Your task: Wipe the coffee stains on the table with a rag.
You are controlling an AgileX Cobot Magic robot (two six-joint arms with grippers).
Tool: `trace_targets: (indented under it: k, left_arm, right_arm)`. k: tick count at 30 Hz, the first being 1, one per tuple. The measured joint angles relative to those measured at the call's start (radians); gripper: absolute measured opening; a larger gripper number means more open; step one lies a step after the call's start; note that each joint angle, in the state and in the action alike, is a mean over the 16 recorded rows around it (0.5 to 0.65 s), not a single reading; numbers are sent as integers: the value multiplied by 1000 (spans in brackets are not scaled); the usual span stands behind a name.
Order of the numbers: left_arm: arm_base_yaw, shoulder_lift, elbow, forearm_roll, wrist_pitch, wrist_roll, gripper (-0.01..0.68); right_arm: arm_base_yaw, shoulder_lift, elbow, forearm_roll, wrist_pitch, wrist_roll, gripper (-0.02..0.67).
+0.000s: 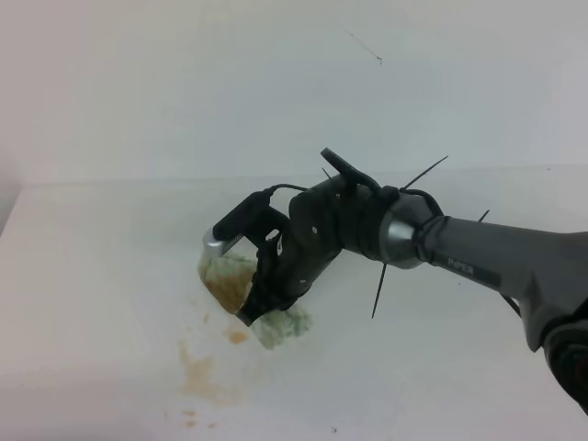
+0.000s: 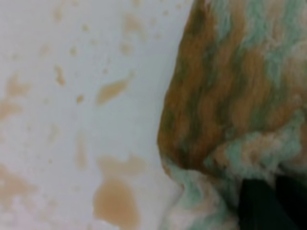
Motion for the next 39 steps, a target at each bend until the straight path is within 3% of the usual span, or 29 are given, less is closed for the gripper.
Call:
trace_targets:
  k: [5, 21, 29, 39]
  left_arm:
    - [0, 3, -5, 0, 2, 0, 0]
    - [0, 5, -7, 0, 3, 0, -1]
    - [1, 10, -14, 0, 6, 0, -1]
    - [1, 10, -14, 0, 6, 0, -1]
  right_arm:
    - [-1, -1, 0, 16, -10, -16, 56]
    - [62, -1, 2, 387, -8, -272, 55]
    - [76, -3, 2, 300, -8, -214, 54]
    - [-27, -22, 2, 149, 2, -119, 54]
